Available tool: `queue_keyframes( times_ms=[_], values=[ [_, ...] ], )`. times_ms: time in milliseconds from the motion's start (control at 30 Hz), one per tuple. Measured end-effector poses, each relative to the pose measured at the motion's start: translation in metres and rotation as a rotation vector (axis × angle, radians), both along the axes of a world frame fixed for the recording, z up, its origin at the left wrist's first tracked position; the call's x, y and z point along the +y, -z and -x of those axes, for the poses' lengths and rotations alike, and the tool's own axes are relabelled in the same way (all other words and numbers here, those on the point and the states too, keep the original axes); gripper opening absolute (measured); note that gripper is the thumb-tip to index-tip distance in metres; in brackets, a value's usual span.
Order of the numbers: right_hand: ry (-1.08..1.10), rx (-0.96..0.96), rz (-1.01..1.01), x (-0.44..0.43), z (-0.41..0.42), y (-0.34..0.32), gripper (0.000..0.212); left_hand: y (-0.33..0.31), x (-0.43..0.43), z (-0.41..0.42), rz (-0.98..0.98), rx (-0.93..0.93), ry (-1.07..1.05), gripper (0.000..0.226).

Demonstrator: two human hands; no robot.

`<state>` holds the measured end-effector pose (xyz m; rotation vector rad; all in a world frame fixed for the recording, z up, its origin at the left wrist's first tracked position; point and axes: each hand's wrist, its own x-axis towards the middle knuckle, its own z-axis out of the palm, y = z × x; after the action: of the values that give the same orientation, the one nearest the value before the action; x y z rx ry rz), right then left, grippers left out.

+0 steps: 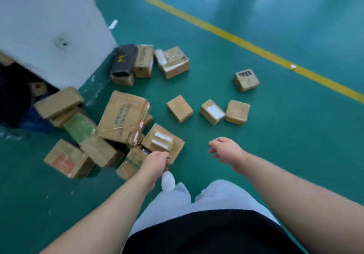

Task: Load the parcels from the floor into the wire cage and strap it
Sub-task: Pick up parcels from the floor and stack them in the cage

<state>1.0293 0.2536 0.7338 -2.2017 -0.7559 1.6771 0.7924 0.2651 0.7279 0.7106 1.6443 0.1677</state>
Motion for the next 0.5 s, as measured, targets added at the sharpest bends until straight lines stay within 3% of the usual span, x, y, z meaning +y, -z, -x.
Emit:
queue_keyframes(
  times_ms=[133,267,500],
  values=[
    [0.134,0.028,0.04,-0.016,-0.054,-0.01,0.023,-0.021,0.072,-0.063,-0.075,-0.003,0.175,0.018],
    [0.431,0.002,0.063,-0.022,-0.127,0.001,0.021,-0.036,0.121,-0.146,-0.117,-0.018,0.342,0.021],
    [0.658,0.096,0.082,-0.023,-0.266,0.028,0.023,-0.008,0.14,-0.307,-0.009,0.065,0.544,0.024]
  ],
)
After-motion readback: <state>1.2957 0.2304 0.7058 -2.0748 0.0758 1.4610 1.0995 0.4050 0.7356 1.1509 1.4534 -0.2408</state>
